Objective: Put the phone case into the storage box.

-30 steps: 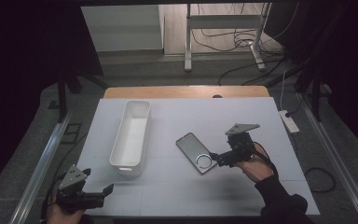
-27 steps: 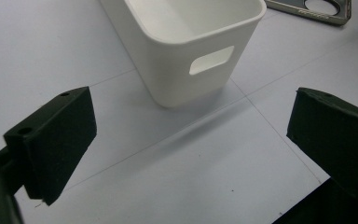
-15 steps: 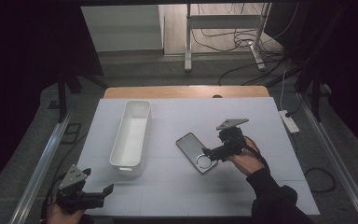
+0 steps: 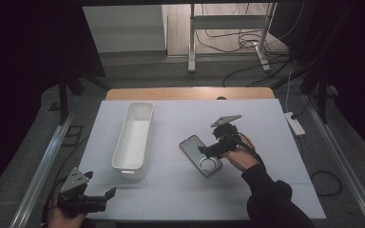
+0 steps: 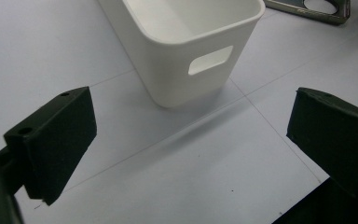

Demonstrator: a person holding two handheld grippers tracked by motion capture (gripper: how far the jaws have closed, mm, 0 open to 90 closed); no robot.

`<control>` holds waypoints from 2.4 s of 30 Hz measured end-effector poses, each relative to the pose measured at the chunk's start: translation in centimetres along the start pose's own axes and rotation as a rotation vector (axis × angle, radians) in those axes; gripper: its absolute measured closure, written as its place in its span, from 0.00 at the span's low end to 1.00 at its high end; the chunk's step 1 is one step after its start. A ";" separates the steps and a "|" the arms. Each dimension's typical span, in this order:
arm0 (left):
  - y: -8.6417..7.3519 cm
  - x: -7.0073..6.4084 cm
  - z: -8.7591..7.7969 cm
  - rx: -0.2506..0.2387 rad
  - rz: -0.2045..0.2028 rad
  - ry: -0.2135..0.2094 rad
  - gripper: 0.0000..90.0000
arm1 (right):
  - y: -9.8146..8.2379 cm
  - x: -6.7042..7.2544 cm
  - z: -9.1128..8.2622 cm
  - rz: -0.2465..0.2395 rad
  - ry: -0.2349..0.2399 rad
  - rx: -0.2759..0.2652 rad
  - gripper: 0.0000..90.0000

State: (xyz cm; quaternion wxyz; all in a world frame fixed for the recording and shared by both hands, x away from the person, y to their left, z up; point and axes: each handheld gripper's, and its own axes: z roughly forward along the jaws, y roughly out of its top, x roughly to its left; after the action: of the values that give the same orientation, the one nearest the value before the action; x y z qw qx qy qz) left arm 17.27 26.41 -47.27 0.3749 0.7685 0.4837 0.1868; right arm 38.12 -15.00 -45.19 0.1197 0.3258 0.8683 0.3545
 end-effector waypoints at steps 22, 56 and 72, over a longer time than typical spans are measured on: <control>-0.1 0.0 0.0 -0.002 -0.001 -0.001 0.02 | 2.0 0.7 2.7 -0.022 -0.004 0.044 0.00; -0.1 0.0 0.0 -0.001 0.002 0.000 0.03 | -1.2 -0.2 3.5 -0.010 0.020 0.136 1.00; -0.1 0.0 -0.1 -0.003 0.005 0.000 0.03 | -2.9 -0.8 3.4 -0.013 0.003 0.205 1.00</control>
State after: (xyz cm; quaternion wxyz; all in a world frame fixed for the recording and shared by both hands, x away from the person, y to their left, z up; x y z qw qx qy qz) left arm 17.17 26.41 -47.26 0.3754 0.7693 0.4814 0.1884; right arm 38.86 -15.25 -49.67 0.0866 0.3302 0.9023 0.2634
